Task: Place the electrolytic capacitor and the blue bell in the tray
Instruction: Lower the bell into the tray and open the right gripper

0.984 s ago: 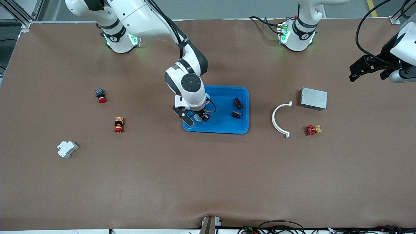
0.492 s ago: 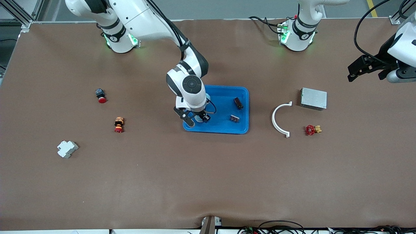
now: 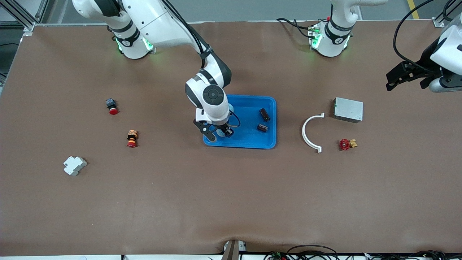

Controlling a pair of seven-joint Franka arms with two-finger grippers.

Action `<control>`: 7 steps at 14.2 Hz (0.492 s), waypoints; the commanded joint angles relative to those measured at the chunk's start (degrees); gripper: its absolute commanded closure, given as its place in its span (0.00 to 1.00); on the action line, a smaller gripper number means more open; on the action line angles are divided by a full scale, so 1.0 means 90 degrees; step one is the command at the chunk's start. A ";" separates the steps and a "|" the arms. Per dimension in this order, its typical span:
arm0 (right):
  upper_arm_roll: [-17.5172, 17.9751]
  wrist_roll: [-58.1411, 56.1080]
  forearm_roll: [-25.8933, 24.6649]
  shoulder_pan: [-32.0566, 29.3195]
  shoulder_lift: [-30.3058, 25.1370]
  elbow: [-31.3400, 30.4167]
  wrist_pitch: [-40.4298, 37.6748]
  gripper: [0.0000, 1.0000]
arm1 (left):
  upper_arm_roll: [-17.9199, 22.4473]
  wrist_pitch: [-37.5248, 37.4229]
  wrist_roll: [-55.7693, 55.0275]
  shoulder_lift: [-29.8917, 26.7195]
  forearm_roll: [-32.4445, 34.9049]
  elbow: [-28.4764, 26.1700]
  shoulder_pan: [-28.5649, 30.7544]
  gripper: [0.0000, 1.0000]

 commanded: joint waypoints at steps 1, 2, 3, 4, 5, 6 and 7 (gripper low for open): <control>-0.0079 0.0274 0.0025 0.0075 0.0083 0.0070 0.0067 1.00 | 0.0003 0.0015 0.0083 -0.0104 -0.0025 -0.0082 0.0015 0.00; -0.0079 0.0275 0.0025 0.0094 0.0083 0.0070 0.0067 1.00 | 0.0003 0.0015 0.0073 -0.0114 -0.0025 -0.0082 0.0015 0.00; -0.0079 0.0284 0.0035 0.0094 0.0083 0.0070 0.0057 0.98 | 0.0003 0.0006 0.0054 -0.0104 -0.0025 -0.0082 0.0015 0.00; -0.0088 0.0313 0.0035 0.0104 0.0083 0.0070 0.0067 0.18 | 0.0003 0.0006 0.0015 -0.0104 -0.0025 -0.0082 0.0005 0.00; -0.0098 0.0430 -0.0013 0.0133 0.0083 0.0060 0.0067 0.00 | 0.0003 0.0006 0.0005 -0.0104 -0.0016 -0.0091 0.0005 0.00; -0.0108 0.0489 -0.0014 0.0163 0.0074 0.0070 0.0067 0.00 | 0.0003 0.0006 0.0005 -0.0104 -0.0025 -0.0092 0.0005 0.00; -0.0108 0.0489 -0.0014 0.0163 0.0073 0.0070 0.0067 0.00 | 0.0003 0.0006 0.0005 -0.0104 -0.0025 -0.0092 0.0005 0.00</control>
